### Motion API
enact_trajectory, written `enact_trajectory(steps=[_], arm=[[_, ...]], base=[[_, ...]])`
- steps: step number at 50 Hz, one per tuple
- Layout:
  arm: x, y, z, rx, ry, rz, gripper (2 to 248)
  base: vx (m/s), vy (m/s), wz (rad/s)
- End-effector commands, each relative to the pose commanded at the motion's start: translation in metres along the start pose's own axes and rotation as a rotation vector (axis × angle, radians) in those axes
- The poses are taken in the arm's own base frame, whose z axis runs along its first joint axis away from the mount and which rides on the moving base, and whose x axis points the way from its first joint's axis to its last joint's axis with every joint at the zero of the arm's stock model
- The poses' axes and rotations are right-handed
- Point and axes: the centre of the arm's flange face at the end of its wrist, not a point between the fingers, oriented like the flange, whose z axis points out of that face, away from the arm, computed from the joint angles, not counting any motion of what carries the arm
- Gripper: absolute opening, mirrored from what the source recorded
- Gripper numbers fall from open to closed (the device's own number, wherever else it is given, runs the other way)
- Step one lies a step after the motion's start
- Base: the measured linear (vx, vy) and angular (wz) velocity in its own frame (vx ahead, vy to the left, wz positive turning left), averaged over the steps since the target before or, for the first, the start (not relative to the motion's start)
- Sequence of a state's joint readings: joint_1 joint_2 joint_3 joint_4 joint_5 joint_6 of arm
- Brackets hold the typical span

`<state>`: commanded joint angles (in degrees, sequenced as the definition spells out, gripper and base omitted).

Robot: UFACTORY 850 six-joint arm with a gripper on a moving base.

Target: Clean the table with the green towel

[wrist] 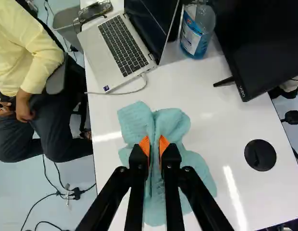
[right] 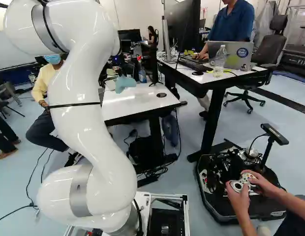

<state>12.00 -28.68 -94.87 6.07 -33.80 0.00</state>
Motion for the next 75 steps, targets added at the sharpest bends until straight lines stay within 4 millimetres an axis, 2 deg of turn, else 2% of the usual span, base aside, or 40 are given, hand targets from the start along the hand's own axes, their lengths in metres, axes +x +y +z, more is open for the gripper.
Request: enact_trajectory(steps=[16, 34, 61, 75], arm=[[0.002, -0.002, -0.021, 0.003, -0.011, -0.002, 44], [0.002, 0.000, -0.024, 0.002, -0.012, 0.000, 44], [-0.015, 0.023, -0.040, -0.018, -0.025, 0.031, 44], [-0.029, 0.044, -0.052, -0.036, -0.033, 0.060, 44]], base=[[0.000, 0.000, 0.000], [0.000, 0.000, 0.000], [0.000, 0.000, 0.000], [0.000, 0.000, 0.000]])
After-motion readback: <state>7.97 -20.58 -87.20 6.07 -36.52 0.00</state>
